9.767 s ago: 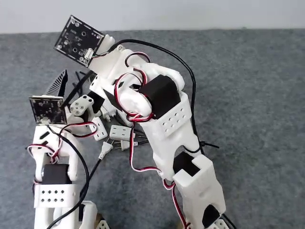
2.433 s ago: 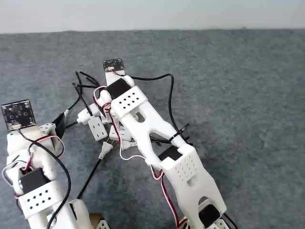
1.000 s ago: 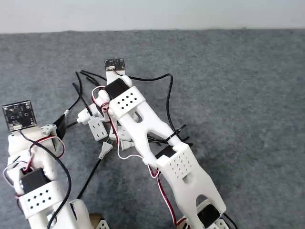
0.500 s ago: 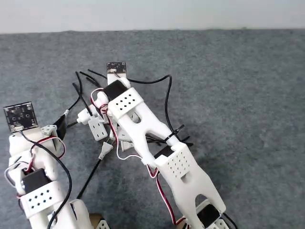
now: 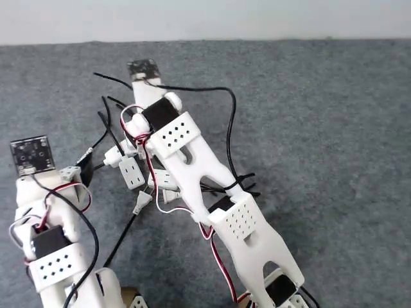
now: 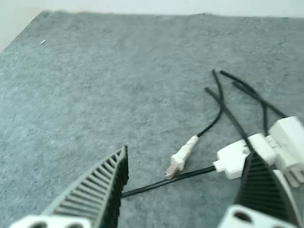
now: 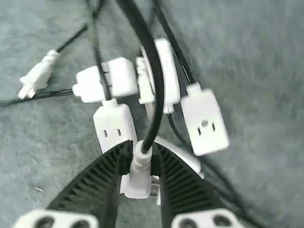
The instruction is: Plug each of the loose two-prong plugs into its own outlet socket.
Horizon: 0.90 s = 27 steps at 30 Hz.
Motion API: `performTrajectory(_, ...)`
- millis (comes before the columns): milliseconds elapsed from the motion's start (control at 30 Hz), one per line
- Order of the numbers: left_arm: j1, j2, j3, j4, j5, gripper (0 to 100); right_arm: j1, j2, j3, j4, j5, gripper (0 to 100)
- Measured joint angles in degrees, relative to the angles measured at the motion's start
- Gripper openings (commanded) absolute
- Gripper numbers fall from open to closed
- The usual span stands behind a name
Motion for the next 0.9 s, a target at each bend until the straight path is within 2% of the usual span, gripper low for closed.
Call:
performTrajectory(100, 4.22, 0.00, -1.49, 0.00, 1.67, 36, 0.09, 0.00, -3.60, 0.09, 5.36, 0.7)
performTrajectory(333, 14.42, 0.00, -2.37, -5.63, 5.01, 36, 2.73, 0.00, -13.10, 0.09, 9.14, 0.7)
performTrajectory(667, 22.15, 0.00, -2.37, -8.00, 5.27, 36, 3.34, -0.26, -16.26, 0.09, 11.87, 0.7)
performTrajectory(900, 23.47, 0.00, -3.34, -8.00, 6.07, 36, 3.34, -1.67, -16.26, 0.09, 13.98, 0.7)
